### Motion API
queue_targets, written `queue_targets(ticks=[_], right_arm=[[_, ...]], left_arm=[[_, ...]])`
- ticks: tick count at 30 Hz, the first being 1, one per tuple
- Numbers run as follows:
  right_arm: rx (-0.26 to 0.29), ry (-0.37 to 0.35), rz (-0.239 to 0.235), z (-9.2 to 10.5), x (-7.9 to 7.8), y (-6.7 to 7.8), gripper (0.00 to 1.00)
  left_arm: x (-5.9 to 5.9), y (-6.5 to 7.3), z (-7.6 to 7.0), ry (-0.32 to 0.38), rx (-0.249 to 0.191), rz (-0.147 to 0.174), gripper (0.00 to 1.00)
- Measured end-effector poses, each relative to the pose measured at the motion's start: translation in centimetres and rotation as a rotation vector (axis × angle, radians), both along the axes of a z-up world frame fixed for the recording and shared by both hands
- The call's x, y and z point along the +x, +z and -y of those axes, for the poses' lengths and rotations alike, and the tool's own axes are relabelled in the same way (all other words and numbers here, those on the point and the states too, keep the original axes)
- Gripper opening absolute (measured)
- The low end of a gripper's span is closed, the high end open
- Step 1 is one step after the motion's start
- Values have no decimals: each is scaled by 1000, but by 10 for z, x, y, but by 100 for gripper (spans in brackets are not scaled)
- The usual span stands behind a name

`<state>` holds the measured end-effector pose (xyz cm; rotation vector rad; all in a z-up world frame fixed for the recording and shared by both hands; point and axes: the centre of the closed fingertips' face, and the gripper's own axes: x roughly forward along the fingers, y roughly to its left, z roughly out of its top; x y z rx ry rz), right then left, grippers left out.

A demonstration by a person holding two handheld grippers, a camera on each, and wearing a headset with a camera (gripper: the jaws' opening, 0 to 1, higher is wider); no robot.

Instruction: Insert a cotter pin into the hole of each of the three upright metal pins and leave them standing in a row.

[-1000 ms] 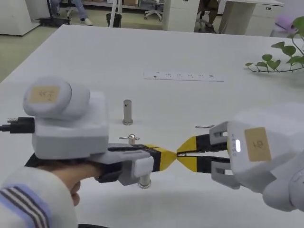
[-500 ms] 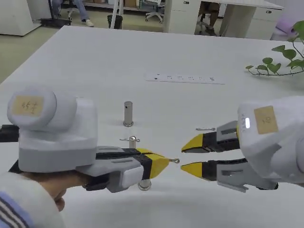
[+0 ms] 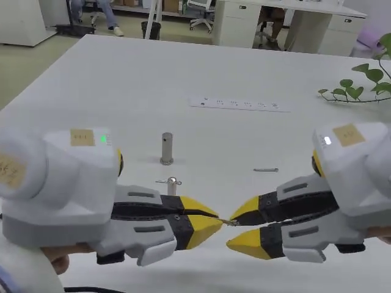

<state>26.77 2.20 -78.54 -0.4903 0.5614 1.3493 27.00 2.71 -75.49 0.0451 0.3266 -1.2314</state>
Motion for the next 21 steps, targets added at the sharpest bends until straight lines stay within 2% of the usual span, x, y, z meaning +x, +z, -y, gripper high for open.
queue_targets(ticks=[3,5,7,11,15,21], right_arm=[[4,3,-33,-1,-4,-2,12],[15,6,-61,-2,-7,-3,12],[19,13,-62,-2,-9,-3,11],[31,38,-85,-5,-16,-1,9],[18,60,-74,-4,-19,-2,8],[11,89,-67,-3,-20,-1,5]], left_arm=[[-6,2,2,-43,3,31,0],[-8,3,2,-54,6,36,0],[-9,2,2,-70,10,49,0],[-13,-1,2,-94,26,55,0],[-15,-4,1,-106,21,52,0],[-18,-11,0,-136,60,64,0]])
